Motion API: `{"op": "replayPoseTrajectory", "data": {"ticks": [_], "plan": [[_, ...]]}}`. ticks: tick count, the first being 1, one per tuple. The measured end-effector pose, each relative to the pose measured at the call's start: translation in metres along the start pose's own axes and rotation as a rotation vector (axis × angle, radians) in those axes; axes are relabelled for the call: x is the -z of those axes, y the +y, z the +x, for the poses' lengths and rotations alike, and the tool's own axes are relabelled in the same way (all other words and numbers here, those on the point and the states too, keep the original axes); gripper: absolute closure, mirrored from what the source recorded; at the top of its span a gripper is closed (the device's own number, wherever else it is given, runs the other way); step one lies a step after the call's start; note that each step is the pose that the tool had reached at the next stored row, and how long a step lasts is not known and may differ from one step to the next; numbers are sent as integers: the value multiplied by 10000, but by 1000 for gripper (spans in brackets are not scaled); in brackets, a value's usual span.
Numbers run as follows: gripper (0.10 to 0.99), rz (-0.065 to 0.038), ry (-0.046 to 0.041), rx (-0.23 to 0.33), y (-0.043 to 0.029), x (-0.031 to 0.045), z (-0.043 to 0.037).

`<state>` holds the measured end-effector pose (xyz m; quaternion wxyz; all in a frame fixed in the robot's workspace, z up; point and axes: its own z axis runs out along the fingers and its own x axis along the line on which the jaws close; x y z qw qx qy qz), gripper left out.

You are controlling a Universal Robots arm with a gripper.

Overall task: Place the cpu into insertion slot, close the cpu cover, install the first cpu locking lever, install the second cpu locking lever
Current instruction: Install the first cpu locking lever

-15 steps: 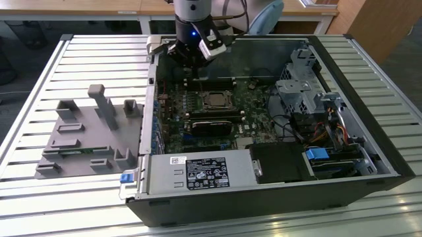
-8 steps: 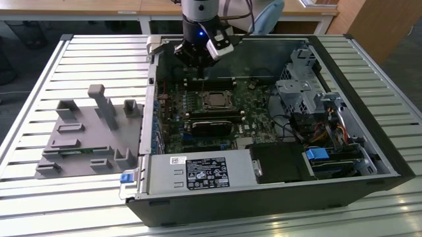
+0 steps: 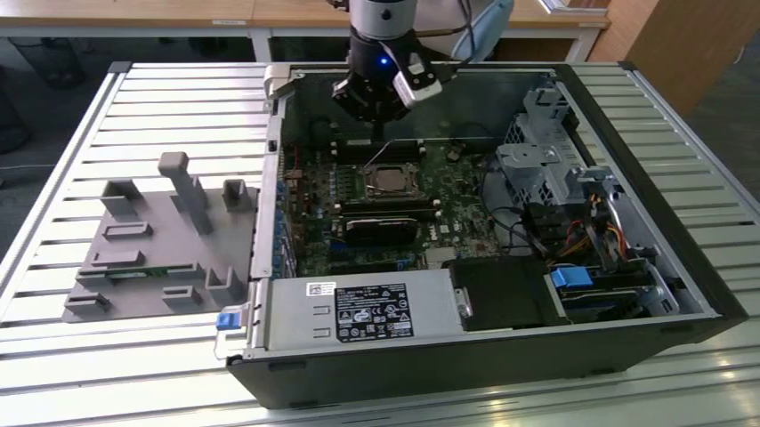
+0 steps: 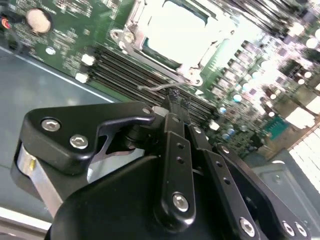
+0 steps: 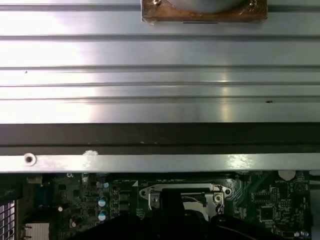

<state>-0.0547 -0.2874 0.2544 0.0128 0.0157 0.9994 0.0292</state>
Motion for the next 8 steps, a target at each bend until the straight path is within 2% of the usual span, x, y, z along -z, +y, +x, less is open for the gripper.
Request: {"op": "replayPoseTrajectory", "data": {"ticks": [2, 5, 8], "plan": [[980, -30, 0, 1, -1, -1, -16], [980, -221, -1, -5, -4, -5, -17], [980, -245, -14, 3, -7, -38, -16]]}}
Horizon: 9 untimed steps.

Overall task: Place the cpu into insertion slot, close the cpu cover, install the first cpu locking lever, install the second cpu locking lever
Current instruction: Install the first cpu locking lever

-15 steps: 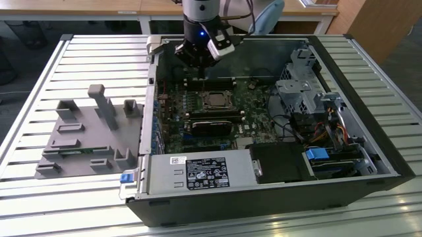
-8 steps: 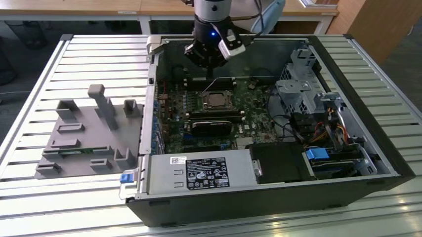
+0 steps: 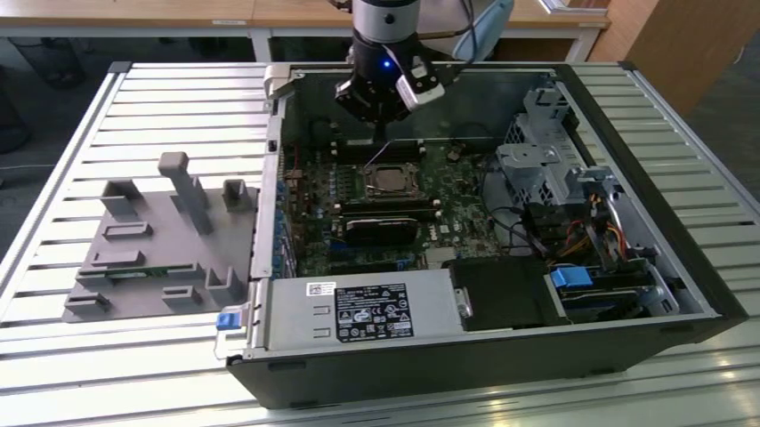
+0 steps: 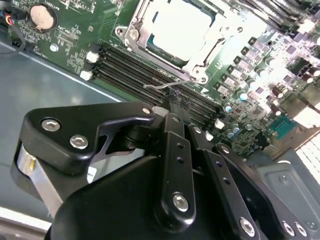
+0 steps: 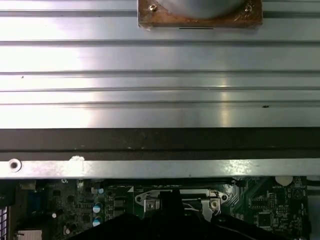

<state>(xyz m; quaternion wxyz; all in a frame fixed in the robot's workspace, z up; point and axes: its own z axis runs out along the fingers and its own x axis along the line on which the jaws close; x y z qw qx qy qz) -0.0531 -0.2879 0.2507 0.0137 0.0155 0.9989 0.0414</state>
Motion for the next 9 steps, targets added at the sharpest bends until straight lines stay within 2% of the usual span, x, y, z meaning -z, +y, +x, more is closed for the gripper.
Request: {"op": "replayPoseTrajectory", "data": {"ticks": [4, 9], "plan": [[980, -1, 2, 65, -4, -51, -8], [980, -2, 4, 81, -6, -75, -19]]}}
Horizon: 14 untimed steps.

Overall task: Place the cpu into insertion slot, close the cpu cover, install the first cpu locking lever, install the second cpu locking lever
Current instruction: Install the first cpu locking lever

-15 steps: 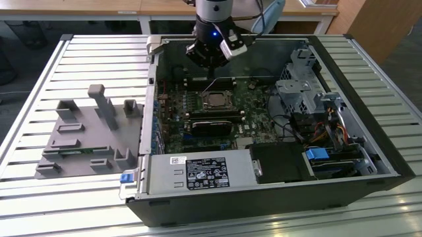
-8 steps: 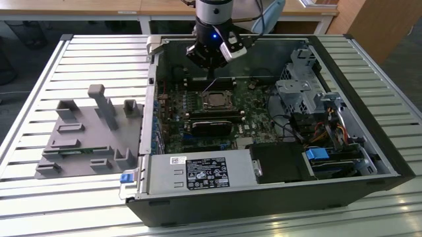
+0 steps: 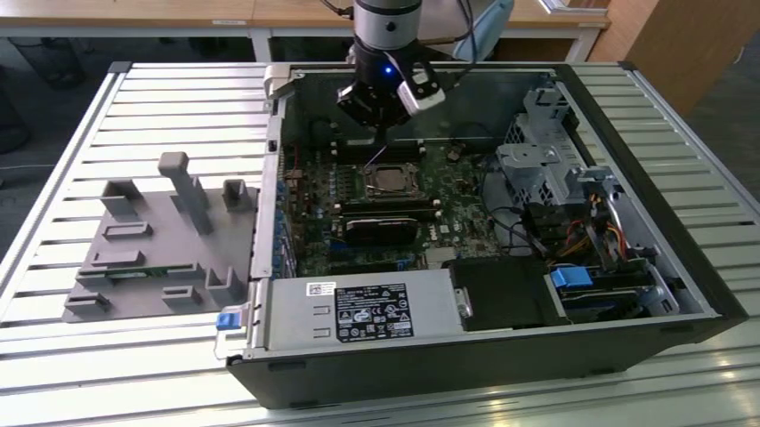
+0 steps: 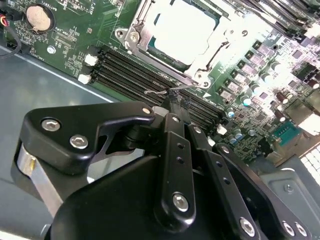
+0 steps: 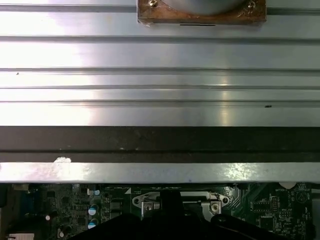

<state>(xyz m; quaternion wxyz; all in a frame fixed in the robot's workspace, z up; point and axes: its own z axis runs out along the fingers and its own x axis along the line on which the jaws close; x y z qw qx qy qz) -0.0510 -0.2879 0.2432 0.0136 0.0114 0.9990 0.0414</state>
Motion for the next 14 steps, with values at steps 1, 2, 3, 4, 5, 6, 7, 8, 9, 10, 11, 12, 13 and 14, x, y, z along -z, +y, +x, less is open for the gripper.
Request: {"op": "replayPoseTrajectory", "data": {"ticks": [1, 2, 3, 4, 5, 6, 7, 8, 9, 10, 11, 12, 13, 14], "plan": [[980, 1, 1, 1, 0, -3, -5], [980, 1, 1, 1, 0, -7, -12], [980, 1, 0, 1, 0, -11, -21], [980, 0, 0, 1, -1, -15, -29], [980, 0, 0, 1, -1, -19, -38], [980, 0, 0, 1, -1, -23, -46], [980, 0, 0, 1, -1, -27, -54], [980, 0, 0, 1, -1, -31, -63], [980, -1, -1, 0, -1, -36, -71], [980, -2, -1, 0, -2, -44, -78], [980, -1, 0, 0, -2, -51, -86], [980, 0, 0, 0, -3, -59, -95], [980, -1, -1, 0, -3, -67, -106], [980, 0, 0, 1, -4, -77, -116]]}}
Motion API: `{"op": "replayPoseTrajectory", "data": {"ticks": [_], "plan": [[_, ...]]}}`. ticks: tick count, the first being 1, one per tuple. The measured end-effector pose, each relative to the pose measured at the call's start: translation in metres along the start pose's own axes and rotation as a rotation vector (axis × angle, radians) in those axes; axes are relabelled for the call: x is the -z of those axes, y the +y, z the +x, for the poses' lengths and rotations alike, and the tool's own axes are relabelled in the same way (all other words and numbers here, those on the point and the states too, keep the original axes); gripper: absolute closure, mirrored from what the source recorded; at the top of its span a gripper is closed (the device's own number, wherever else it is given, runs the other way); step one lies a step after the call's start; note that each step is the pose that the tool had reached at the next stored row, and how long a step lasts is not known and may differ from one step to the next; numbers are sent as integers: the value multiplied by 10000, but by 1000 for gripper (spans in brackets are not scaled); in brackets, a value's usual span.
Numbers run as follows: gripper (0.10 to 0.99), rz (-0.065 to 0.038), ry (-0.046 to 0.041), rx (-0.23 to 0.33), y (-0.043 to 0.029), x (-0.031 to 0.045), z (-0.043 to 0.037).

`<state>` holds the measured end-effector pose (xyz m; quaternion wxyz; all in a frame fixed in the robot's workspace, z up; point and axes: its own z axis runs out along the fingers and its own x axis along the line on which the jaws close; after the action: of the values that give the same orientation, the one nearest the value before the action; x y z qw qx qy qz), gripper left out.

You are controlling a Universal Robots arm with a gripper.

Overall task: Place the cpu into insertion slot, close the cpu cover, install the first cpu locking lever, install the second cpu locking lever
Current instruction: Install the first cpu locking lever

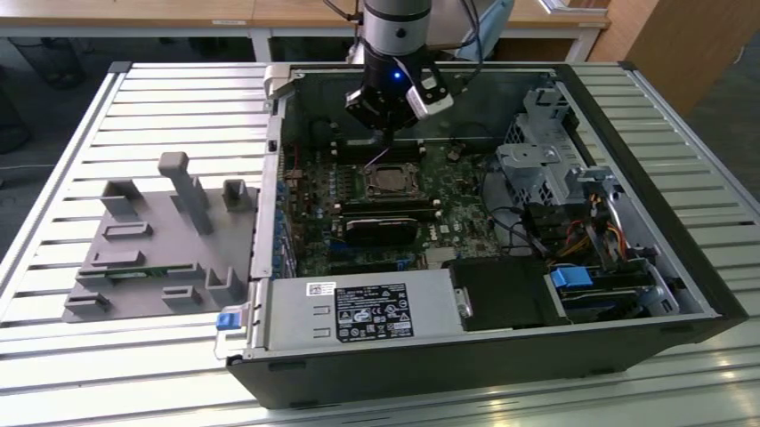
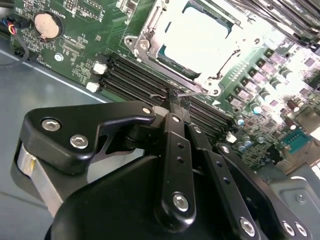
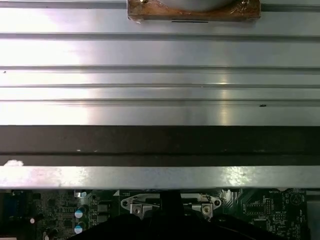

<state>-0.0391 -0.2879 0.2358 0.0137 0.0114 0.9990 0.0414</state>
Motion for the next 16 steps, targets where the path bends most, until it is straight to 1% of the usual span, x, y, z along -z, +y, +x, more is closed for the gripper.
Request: {"op": "replayPoseTrajectory", "data": {"ticks": [11, 16], "plan": [[980, 1, 1, 1, -6, -110, -106], [980, 1, 0, 1, -8, -148, -130]]}}
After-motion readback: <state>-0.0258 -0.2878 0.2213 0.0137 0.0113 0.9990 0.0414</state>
